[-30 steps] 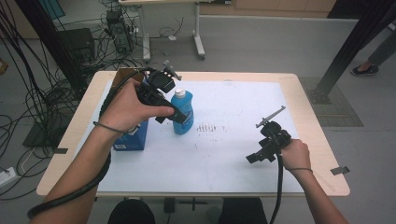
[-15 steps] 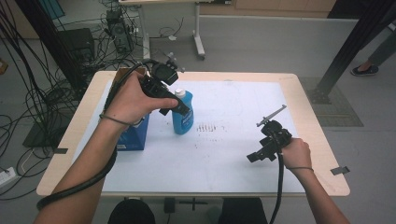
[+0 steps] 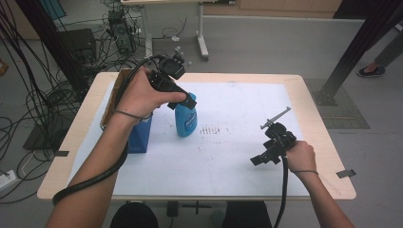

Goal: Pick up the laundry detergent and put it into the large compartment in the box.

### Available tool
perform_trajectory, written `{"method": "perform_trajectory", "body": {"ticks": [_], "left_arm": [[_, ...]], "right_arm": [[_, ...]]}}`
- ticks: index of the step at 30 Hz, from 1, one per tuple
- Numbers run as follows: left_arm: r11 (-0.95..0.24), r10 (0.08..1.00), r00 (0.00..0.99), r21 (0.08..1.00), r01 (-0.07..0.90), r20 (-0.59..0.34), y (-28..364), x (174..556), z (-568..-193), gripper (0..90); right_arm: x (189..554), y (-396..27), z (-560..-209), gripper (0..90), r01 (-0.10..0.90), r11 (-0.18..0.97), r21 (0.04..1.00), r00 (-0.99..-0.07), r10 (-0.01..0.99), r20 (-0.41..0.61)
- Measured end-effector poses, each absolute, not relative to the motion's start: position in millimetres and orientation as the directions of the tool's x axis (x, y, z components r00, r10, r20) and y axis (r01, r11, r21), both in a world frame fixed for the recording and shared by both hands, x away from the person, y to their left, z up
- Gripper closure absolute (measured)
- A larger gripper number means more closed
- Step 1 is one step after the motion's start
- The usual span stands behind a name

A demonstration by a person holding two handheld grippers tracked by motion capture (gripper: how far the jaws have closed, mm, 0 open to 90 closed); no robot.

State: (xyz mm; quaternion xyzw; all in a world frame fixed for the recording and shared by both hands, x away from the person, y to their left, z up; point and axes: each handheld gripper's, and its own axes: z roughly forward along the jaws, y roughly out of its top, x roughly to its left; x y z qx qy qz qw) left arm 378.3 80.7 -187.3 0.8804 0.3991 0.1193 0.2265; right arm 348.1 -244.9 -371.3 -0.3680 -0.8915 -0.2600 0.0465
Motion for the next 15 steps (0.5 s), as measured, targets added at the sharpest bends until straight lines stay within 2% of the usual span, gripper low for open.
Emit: {"method": "perform_trajectory", "body": {"ticks": [15], "left_arm": [[-0.577,0.754,0.656,0.505,0.642,0.026,77.1,390.6,-179.2,8.6]], "right_arm": [[346.9,-245.7,-369.6,3.3,0.682,0.588,0.435,-0.722,0.637,0.271]]}}
